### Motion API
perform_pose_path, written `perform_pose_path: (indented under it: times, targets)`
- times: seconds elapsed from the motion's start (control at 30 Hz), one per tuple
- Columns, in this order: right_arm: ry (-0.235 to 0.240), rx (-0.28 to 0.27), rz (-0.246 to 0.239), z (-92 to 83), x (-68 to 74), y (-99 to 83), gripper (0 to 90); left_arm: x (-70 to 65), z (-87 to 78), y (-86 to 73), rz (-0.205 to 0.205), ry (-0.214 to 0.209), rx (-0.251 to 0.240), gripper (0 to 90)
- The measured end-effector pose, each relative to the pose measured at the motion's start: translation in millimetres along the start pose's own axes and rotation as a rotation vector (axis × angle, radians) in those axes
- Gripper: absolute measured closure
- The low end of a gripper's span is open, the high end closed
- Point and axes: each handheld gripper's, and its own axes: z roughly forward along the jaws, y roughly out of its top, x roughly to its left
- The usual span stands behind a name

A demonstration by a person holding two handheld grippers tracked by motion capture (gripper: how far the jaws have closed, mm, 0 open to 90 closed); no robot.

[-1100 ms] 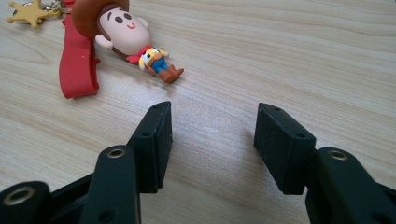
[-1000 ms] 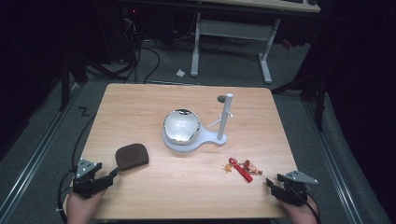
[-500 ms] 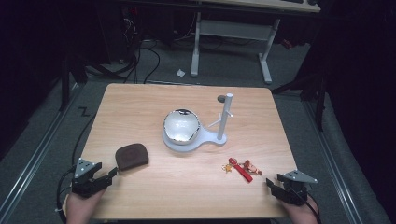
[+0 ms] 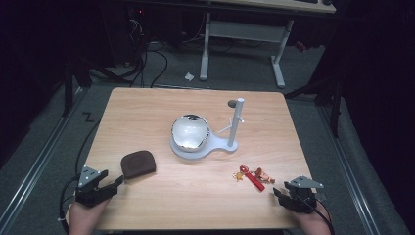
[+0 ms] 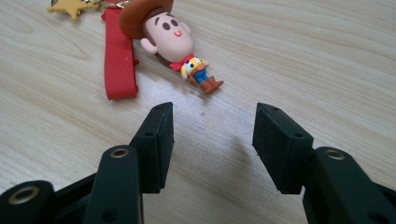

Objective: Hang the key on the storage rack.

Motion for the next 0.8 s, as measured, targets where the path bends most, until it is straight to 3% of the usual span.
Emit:
perform_pose_path:
  times: [0.37,0.4,0.8]
  targets:
    - [0.066,0.102,0.021,-7.0,-6.8,8.1,44.8,-0.4,0.5,0.1,-0.002,-0.015,0.001,35.8]
    - [0.079,0.134,0.011,-8.0,-7.9,10.9,44.0,-0.2,1.1,-0.1,-0.006,-0.018,0.003,35.7]
    - [0.104,0.308,-0.099,-4.6,0.2,27.8,32.5,0.7,3.0,-1.0,-0.01,-0.024,0.017,35.5]
